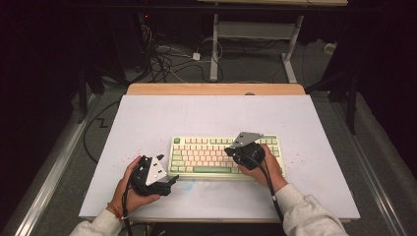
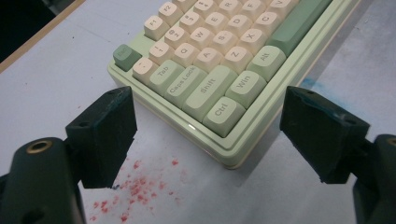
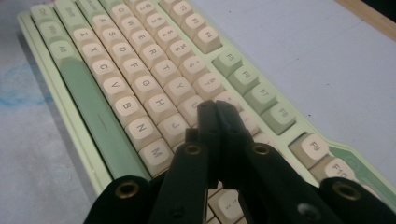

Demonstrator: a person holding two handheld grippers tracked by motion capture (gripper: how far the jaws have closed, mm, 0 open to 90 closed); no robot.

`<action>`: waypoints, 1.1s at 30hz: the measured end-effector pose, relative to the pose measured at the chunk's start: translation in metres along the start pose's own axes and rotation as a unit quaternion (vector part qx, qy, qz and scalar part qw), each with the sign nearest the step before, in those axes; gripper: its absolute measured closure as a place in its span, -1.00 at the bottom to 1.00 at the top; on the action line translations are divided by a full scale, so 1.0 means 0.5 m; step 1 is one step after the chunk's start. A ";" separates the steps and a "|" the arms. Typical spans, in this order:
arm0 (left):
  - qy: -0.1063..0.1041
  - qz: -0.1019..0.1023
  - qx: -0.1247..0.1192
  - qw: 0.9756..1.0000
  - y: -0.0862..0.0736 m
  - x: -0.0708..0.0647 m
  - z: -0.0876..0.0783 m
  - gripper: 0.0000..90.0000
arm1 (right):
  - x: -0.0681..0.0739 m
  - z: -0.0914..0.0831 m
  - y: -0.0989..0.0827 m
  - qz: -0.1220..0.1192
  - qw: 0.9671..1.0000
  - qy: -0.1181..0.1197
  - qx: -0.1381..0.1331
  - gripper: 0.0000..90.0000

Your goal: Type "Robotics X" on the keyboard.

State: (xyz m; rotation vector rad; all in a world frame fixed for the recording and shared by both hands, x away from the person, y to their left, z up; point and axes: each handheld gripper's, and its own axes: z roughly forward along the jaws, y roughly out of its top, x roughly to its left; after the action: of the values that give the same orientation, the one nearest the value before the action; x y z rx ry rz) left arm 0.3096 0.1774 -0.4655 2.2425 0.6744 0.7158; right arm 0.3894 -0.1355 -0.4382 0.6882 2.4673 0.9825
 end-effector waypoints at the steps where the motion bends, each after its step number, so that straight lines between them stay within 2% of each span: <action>1: -0.002 0.000 0.000 1.000 0.000 0.000 0.000 -0.61 | 0.001 0.005 0.001 -0.002 1.000 -0.001 0.004 1.00; 7: -0.007 0.005 0.005 1.000 0.000 -0.001 0.002 -0.61 | 0.001 0.029 0.006 -0.005 1.000 -0.004 0.013 1.00; 11: -0.008 0.005 0.005 1.000 0.000 -0.001 0.003 -0.61 | -0.003 0.037 0.007 0.003 1.000 -0.010 0.020 1.00; 18: -0.009 0.007 0.007 1.000 0.001 -0.002 0.003 -0.61 | 0.000 0.043 0.009 -0.005 1.000 -0.011 0.026 1.00; 20: -0.009 0.008 0.008 1.000 0.001 -0.003 0.004 -0.61 | 0.000 0.048 0.008 -0.012 0.999 -0.013 0.037 1.00; 23: -0.009 0.007 0.010 1.000 0.001 -0.004 0.005 -0.61 | 0.002 0.047 0.011 -0.008 0.999 -0.010 0.042 1.00; 24: -0.009 0.007 0.011 1.000 0.001 -0.005 0.005 -0.61 | 0.002 0.047 0.011 -0.013 0.999 -0.009 0.041 1.00; 33: -0.011 0.008 0.015 1.000 0.000 -0.005 0.006 -0.59 | 0.001 0.032 0.012 0.003 1.000 -0.007 0.013 1.00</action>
State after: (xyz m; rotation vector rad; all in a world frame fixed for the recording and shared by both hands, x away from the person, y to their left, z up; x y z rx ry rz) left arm 0.3099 0.1748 -0.4681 2.2822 0.6623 0.6912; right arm 0.3990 -0.1230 -0.4446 0.7078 2.4720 0.9456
